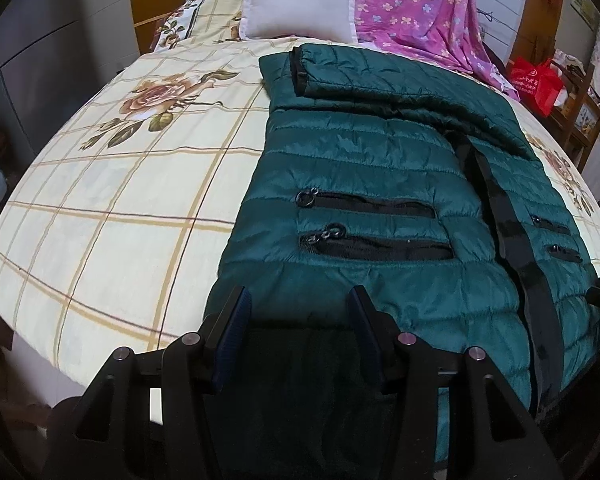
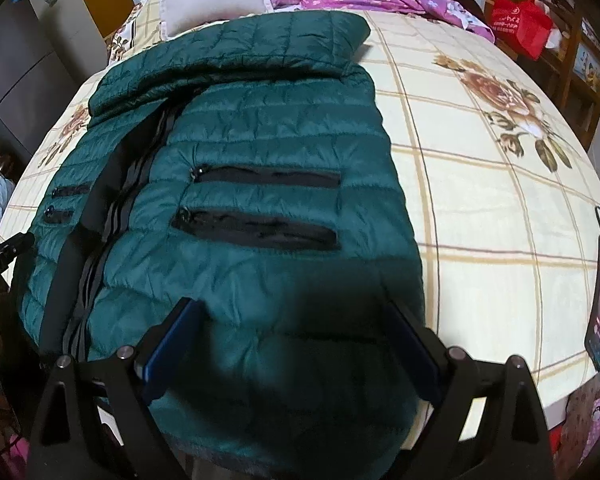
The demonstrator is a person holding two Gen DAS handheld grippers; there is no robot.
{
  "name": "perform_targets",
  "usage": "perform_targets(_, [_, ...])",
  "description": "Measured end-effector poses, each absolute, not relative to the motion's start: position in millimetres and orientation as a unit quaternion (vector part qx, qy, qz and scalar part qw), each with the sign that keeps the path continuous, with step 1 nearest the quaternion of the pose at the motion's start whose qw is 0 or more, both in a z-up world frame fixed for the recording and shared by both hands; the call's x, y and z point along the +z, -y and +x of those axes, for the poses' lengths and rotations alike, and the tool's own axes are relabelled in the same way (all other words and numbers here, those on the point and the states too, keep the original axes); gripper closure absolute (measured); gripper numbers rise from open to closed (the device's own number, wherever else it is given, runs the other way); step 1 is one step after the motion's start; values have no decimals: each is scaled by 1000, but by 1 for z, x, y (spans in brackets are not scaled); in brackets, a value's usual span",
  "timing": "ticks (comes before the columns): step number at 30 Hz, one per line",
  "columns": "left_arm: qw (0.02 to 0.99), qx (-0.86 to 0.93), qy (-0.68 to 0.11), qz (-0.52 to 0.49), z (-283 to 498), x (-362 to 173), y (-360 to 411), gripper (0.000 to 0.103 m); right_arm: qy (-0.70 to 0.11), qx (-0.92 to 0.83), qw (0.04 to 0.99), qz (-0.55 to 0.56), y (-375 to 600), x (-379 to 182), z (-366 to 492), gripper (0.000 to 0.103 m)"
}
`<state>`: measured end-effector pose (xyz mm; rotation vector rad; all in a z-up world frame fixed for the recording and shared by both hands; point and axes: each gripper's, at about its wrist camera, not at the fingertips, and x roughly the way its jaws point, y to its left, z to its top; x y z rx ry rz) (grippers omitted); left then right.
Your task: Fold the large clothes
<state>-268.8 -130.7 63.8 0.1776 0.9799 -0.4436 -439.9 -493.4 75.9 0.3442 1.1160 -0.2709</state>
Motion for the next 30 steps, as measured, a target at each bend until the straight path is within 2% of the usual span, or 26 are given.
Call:
perform_targets(23, [842, -199, -498, 61, -285, 51, 89, 70, -538, -137, 814, 172, 502, 71, -474, 8])
perform_targets(30, [830, -214, -514, 35, -286, 47, 77, 70, -543, -126, 803, 210, 510, 63, -485, 8])
